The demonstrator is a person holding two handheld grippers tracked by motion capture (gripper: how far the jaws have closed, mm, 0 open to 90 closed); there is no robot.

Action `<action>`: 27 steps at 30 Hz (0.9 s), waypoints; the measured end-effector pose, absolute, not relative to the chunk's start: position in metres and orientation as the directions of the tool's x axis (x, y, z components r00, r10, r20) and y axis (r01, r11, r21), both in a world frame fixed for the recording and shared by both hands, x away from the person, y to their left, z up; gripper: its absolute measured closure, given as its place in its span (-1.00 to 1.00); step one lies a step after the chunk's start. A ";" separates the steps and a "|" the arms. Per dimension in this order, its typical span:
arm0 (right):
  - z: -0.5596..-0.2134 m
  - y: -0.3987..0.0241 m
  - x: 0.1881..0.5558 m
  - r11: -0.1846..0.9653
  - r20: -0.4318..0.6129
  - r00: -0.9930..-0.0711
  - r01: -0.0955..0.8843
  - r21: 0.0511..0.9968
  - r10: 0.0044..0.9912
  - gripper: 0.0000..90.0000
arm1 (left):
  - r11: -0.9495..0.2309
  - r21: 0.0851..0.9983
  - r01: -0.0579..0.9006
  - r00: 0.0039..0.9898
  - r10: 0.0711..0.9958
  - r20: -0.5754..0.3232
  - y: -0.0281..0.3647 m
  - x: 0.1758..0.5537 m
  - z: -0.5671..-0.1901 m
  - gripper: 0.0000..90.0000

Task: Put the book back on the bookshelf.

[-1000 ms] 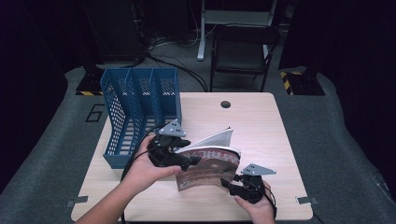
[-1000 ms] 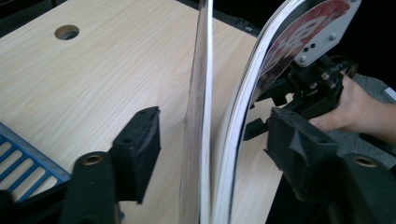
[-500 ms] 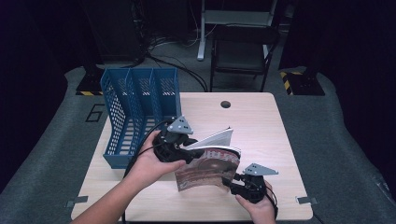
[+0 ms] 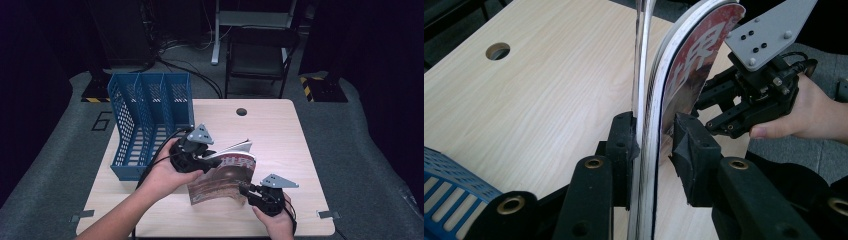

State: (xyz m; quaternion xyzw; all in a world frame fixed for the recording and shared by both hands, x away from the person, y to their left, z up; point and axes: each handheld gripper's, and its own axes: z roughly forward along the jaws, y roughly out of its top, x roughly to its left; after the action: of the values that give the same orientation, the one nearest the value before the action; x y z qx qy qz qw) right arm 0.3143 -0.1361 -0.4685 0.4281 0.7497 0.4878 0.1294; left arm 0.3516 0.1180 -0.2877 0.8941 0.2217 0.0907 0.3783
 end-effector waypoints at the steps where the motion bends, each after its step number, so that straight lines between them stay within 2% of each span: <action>1: -0.468 -0.136 0.315 0.158 0.220 -0.599 0.514 0.843 0.770 0.57 | -0.623 0.710 0.328 0.886 0.463 -0.004 0.118 0.352 -0.287 0.59; 7: -0.468 -0.136 0.316 0.154 0.224 -0.602 0.511 0.846 0.766 0.59 | -0.648 0.687 0.330 0.886 0.464 0.012 0.115 0.356 -0.286 0.70; 27: -0.468 -0.137 0.318 0.137 0.236 -0.603 0.507 0.851 0.762 0.56 | -0.690 0.643 0.332 0.886 0.462 0.039 0.108 0.361 -0.287 0.85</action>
State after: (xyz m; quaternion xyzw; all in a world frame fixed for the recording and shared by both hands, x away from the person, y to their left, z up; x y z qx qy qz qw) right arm 0.3182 -0.1374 -0.4683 0.4270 0.7433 0.4989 0.1277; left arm 0.3607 0.1084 -0.2865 0.9140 0.2170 0.0992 0.3283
